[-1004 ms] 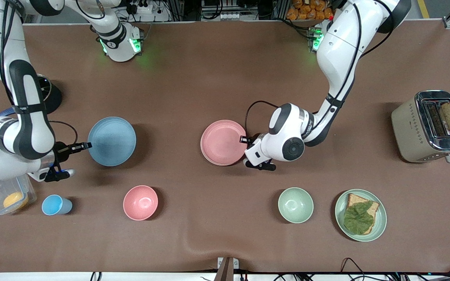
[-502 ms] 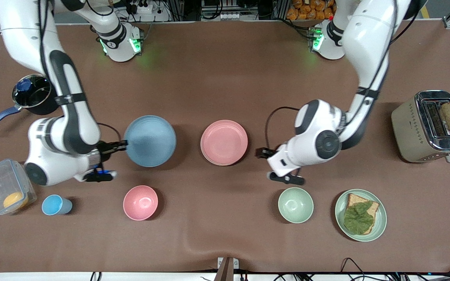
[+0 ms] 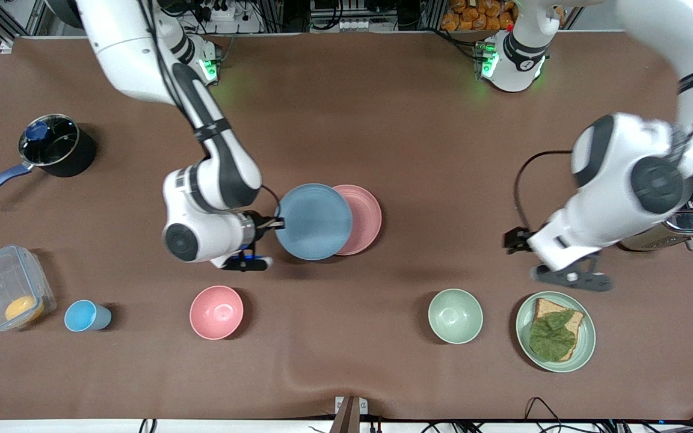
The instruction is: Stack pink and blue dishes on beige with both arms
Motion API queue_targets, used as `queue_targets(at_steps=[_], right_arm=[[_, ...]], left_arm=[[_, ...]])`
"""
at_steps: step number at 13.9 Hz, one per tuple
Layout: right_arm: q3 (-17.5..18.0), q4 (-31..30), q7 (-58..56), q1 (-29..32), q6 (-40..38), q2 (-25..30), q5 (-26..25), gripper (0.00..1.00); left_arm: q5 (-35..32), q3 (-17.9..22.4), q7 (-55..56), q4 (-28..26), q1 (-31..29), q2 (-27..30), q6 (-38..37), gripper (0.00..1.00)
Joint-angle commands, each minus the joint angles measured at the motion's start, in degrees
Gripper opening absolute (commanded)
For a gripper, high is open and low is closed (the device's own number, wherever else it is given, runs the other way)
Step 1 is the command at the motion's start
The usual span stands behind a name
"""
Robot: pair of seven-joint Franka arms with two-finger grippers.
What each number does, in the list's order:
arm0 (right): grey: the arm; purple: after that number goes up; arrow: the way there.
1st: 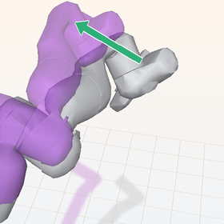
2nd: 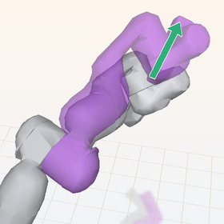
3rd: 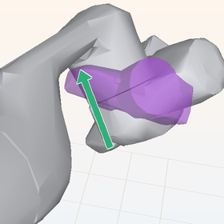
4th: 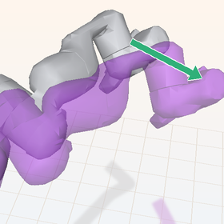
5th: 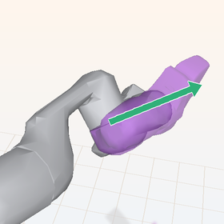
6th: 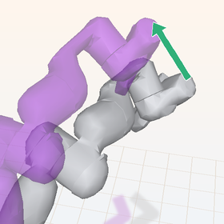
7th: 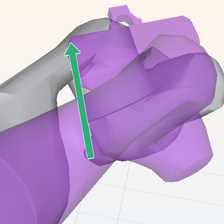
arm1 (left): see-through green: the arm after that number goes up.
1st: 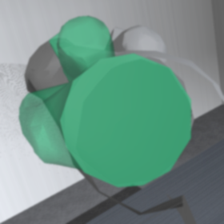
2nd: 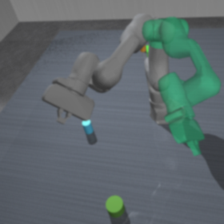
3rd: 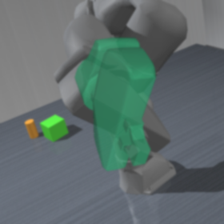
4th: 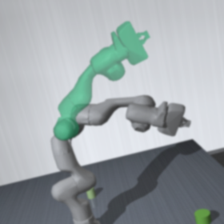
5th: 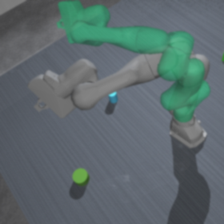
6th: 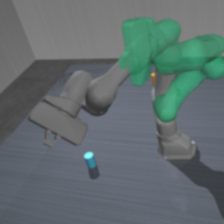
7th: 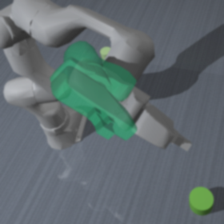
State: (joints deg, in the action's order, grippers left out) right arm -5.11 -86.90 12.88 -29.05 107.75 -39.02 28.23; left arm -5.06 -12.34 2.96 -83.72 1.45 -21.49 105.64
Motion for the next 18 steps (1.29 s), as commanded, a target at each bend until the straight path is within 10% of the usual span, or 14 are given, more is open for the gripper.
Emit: queue_targets(at_steps=[1,5,6,7,18], right_arm=[[-0.86,0.59,2.32,-4.07,1.15,-1.41,1.57,0.00],[-0.86,0.59,2.59,-5.66,1.32,-2.38,2.01,0.09],[-0.86,0.59,3.37,-5.84,1.41,-2.64,3.14,0.39],[-0.86,0.59,3.73,-5.84,1.67,-2.90,3.93,0.99],[-3.50,7.53,-2.05,8.81,-10.60,3.14,-4.03,1.00]], left_arm=[[2.66,-0.66,-2.17,-1.97,-4.42,8.46,-5.52,1.00],[6.72,11.07,-5.33,-8.72,1.41,17.60,-5.71,1.00],[7.51,13.81,-5.68,-10.05,2.24,18.32,-5.44,1.00],[9.69,15.32,-5.86,-11.54,2.59,18.93,-5.01,1.00],[6.64,19.29,-7.97,-11.99,6.90,21.93,-6.76,1.00]])
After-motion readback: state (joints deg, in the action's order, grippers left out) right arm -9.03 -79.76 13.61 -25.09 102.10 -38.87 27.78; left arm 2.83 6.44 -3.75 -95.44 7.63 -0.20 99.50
